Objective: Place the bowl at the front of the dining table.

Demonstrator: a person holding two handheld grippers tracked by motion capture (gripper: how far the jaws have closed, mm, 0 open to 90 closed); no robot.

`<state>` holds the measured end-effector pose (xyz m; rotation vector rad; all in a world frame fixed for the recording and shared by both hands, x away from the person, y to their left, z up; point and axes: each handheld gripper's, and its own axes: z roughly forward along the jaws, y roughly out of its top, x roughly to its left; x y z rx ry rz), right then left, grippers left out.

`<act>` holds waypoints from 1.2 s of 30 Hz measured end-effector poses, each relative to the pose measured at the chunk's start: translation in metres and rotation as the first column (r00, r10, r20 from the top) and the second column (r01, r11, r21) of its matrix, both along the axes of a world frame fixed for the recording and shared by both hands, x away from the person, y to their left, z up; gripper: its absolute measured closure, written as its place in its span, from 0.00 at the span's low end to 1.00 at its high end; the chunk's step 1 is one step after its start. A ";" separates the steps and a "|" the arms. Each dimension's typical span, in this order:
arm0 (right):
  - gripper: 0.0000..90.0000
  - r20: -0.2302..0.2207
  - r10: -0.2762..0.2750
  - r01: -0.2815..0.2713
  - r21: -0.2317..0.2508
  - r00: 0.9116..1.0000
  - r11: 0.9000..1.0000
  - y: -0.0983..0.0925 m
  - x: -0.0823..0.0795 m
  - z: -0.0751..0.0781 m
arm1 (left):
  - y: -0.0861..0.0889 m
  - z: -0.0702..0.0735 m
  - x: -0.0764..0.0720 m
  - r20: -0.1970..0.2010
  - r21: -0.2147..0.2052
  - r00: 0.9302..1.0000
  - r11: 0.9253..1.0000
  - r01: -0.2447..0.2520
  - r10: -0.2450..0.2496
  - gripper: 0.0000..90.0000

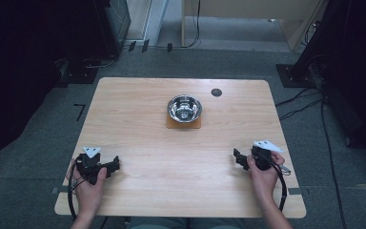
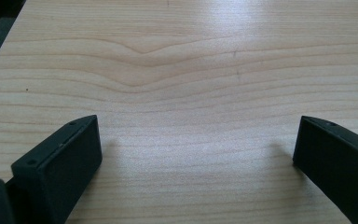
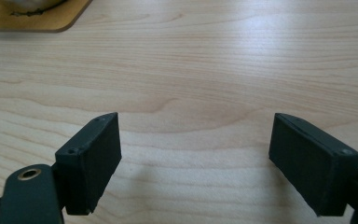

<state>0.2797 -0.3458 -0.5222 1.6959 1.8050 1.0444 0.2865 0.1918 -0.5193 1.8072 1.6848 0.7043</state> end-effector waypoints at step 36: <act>0.14 -0.055 -0.075 0.065 -0.155 0.996 0.986 -0.011 -0.038 -0.002 | 0.000 0.000 0.000 -0.001 0.000 1.000 1.000 -0.004 0.004 0.01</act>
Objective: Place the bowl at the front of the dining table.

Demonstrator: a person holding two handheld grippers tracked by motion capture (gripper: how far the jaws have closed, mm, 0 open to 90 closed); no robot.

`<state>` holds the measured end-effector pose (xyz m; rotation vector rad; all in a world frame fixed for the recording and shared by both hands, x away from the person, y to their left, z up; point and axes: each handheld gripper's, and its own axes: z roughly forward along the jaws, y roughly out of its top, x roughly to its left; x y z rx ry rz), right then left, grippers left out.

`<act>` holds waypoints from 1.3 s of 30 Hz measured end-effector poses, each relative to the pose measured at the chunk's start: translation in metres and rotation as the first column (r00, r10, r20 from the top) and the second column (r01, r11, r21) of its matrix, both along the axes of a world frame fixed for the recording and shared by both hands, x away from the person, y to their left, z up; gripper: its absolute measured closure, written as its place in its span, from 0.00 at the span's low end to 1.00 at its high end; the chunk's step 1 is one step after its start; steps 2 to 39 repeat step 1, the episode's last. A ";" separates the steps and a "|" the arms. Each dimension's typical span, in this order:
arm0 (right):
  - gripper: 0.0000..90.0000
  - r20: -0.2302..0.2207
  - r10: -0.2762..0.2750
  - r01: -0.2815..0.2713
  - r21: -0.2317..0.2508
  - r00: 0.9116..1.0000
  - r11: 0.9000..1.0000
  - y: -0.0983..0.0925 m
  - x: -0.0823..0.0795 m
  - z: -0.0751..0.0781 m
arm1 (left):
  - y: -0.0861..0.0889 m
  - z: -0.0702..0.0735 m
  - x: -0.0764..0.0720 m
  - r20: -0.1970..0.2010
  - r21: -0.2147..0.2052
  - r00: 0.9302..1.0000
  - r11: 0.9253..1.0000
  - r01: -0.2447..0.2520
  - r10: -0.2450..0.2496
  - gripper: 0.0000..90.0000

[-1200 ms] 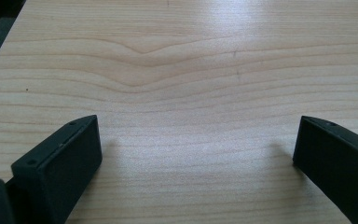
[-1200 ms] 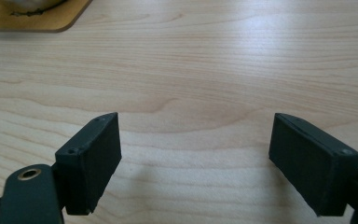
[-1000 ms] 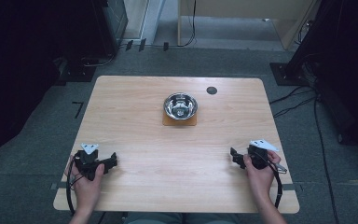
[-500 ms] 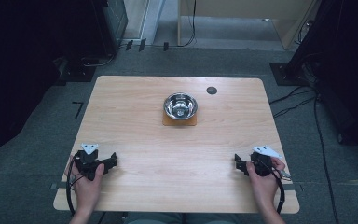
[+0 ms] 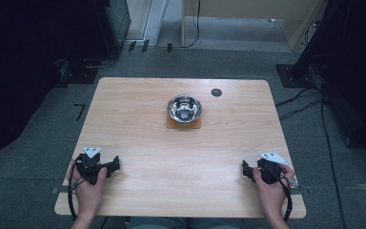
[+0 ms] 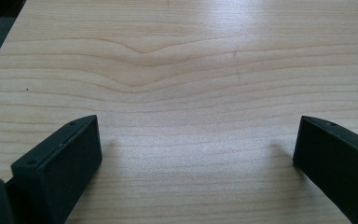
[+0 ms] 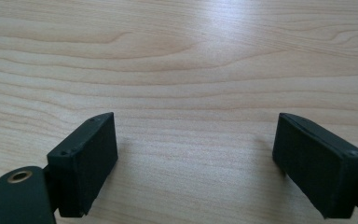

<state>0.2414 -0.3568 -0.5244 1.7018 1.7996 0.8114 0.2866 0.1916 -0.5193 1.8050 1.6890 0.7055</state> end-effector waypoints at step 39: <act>0.13 -0.002 -0.003 0.003 0.002 1.000 1.000 0.000 0.000 0.000 | 0.000 0.000 0.000 0.000 0.000 1.000 1.000 -0.004 0.004 0.01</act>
